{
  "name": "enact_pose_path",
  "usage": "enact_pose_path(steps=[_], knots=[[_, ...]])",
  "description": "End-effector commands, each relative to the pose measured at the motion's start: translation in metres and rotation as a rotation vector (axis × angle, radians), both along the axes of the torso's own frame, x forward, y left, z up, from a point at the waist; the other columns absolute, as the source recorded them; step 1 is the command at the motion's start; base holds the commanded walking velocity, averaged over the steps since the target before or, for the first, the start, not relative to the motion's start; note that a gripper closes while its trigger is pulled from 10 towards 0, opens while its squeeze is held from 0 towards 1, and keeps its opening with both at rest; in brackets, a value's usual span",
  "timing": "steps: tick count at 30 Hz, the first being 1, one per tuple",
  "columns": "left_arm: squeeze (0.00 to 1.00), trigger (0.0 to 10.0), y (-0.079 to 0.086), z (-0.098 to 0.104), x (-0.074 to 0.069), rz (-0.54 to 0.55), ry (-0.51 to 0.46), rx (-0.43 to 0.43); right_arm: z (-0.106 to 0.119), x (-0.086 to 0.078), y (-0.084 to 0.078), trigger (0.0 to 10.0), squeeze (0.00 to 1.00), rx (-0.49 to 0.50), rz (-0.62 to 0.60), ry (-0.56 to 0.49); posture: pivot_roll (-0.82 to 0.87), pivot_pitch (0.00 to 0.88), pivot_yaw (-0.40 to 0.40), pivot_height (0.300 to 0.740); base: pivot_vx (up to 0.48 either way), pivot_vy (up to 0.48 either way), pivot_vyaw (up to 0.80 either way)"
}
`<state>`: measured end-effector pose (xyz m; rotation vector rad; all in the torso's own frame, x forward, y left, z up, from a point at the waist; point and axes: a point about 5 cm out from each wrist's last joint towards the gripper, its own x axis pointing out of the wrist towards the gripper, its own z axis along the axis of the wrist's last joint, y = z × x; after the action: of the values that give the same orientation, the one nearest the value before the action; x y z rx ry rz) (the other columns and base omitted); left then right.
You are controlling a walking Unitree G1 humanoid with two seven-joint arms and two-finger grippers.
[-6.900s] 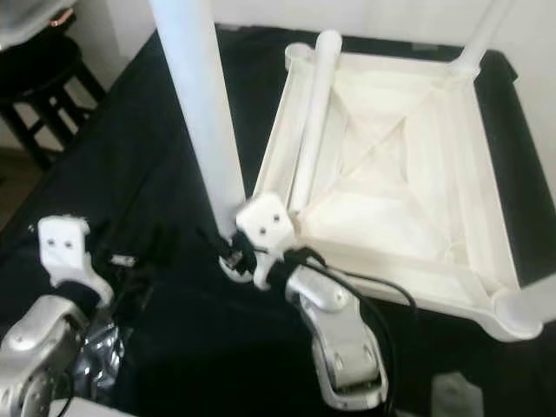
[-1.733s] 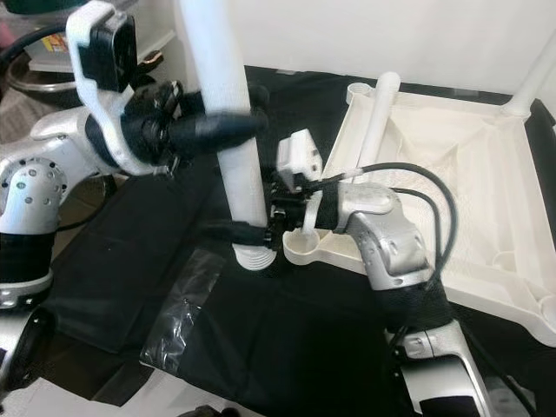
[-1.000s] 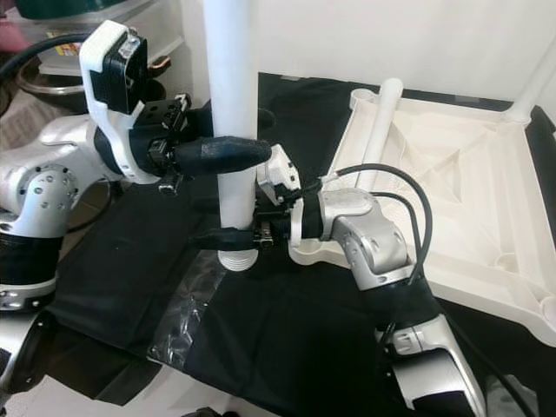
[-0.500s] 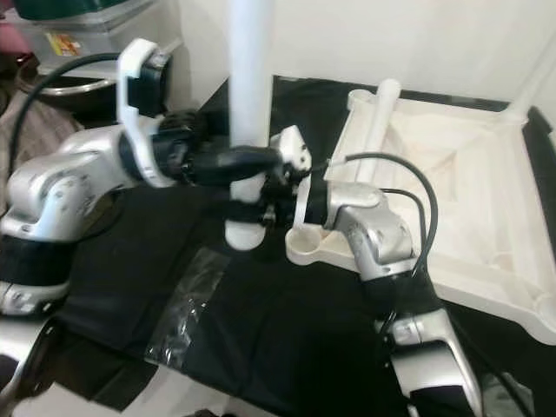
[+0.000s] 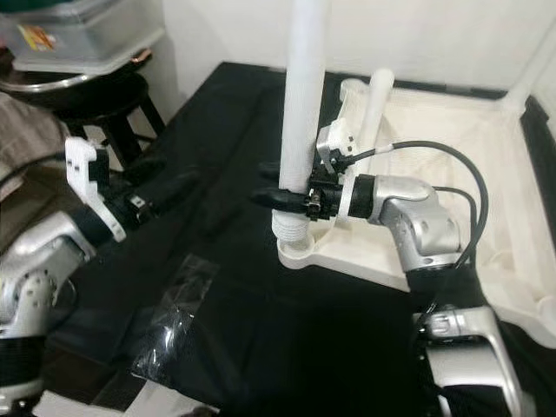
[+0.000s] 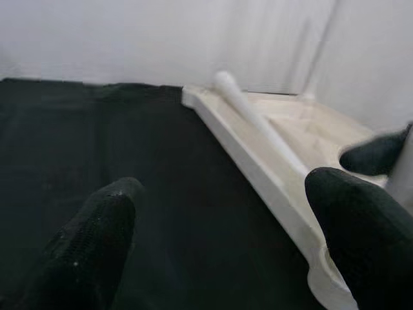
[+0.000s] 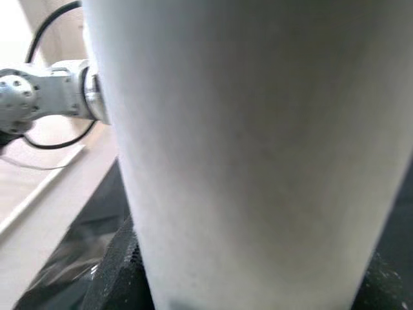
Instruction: Building children table
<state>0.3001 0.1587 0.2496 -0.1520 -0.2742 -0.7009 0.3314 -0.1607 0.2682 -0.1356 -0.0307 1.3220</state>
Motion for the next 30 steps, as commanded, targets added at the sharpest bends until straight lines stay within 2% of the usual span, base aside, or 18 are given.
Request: enact_pose_path(steps=[1,6,9,15,18,26,30], knots=[[0.0,10.0,0.005,0.002,-0.005,0.059,-0.005,-0.017,0.002,-0.006,0.009,10.0,0.0,-0.001,0.095,0.002,0.03,0.347,0.081,0.74,0.0,-0.465,0.0],[0.0,10.0,0.008,0.008,-0.008,0.151,-0.019,-0.071,0.003,-0.011,0.018,10.0,0.0,-0.005,0.185,0.004,0.04,0.361,0.079,0.74,0.0,-0.455,0.0],[0.0,10.0,0.009,0.008,-0.007,0.2,-0.012,-0.074,0.001,-0.011,0.022,10.0,0.0,-0.025,0.21,0.001,0.04,0.365,0.079,0.74,0.0,0.0,0.0],[0.0,10.0,0.004,0.006,-0.011,0.197,0.003,-0.092,0.003,-0.01,0.031,10.0,0.0,-0.072,0.25,-0.032,0.03,0.367,0.072,0.74,0.0,0.0,0.0],[0.0,10.0,0.003,0.008,-0.012,0.199,-0.008,-0.091,0.003,-0.007,0.036,10.0,0.0,-0.084,0.233,-0.059,0.03,0.366,0.065,0.74,0.0,0.0,0.0],[0.0,10.0,0.003,0.01,-0.013,0.217,-0.016,-0.092,0.004,-0.002,0.046,10.0,0.0,-0.068,0.215,-0.076,0.03,0.366,0.053,0.74,0.0,0.0,0.0],[0.0,10.0,0.005,0.014,-0.014,0.239,-0.034,-0.082,0.012,0.001,0.061,10.0,0.0,-0.023,0.244,-0.084,0.04,0.368,0.043,0.74,0.0,0.0,0.0]])
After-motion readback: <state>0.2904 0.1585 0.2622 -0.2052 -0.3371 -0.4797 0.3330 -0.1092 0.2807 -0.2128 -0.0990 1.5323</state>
